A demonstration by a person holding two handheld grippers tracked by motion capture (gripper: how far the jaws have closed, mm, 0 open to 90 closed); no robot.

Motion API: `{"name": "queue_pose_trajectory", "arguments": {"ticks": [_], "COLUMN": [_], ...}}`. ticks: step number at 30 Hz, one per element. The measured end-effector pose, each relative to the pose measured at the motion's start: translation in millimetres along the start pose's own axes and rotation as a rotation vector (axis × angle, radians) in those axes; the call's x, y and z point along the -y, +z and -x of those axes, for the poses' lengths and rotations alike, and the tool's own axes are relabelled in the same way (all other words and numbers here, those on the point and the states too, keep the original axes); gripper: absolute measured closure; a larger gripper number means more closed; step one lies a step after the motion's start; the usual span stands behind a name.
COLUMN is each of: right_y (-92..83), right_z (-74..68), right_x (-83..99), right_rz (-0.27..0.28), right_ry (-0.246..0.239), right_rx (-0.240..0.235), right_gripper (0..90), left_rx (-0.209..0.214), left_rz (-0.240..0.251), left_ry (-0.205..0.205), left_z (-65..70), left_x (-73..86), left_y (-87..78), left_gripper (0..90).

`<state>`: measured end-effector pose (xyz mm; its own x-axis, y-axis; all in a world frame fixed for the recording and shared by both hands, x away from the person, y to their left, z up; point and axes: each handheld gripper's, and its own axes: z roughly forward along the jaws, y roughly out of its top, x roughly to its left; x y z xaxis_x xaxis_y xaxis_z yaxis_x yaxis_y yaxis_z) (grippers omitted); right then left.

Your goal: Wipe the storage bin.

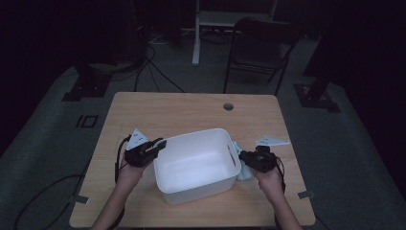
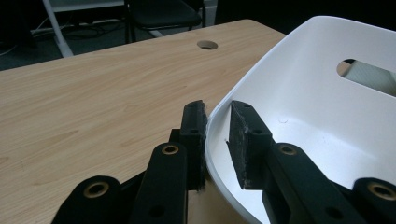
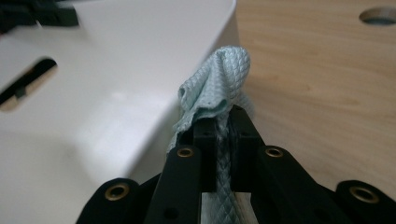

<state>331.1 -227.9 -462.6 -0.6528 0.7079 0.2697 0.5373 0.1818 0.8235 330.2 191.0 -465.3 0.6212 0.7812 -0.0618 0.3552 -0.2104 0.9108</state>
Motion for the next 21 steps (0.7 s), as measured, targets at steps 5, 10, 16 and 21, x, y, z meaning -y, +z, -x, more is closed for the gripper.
{"name": "queue_pose_trajectory", "arguments": {"ticks": [5, 10, 16, 21], "right_y": [1.7, 11.3, 5.5, 14.5], "right_z": [-0.9, 3.4, 4.1, 4.4], "right_x": [-5.7, 0.4, -9.9, -10.6], "right_rz": [0.007, -0.026, 0.018, -0.003], "right_ry": [-0.005, 0.004, 0.008, -0.004], "right_rx": [-0.007, 0.009, 0.0, 0.017], "right_gripper": [84.3, 84.3, 84.2, 84.3], "left_rx": [-0.01, -0.011, -0.005, -0.02], "left_rz": [0.001, -0.002, -0.002, -0.001], "left_ry": [0.001, 0.004, 0.016, 0.022], "left_z": [1.3, 1.3, 1.0, 2.5], "left_x": [-0.1, -0.4, -0.3, -0.6], "left_y": [0.4, 0.4, 0.2, 0.7], "left_gripper": [75.9, 75.8, 75.8, 75.7]}}
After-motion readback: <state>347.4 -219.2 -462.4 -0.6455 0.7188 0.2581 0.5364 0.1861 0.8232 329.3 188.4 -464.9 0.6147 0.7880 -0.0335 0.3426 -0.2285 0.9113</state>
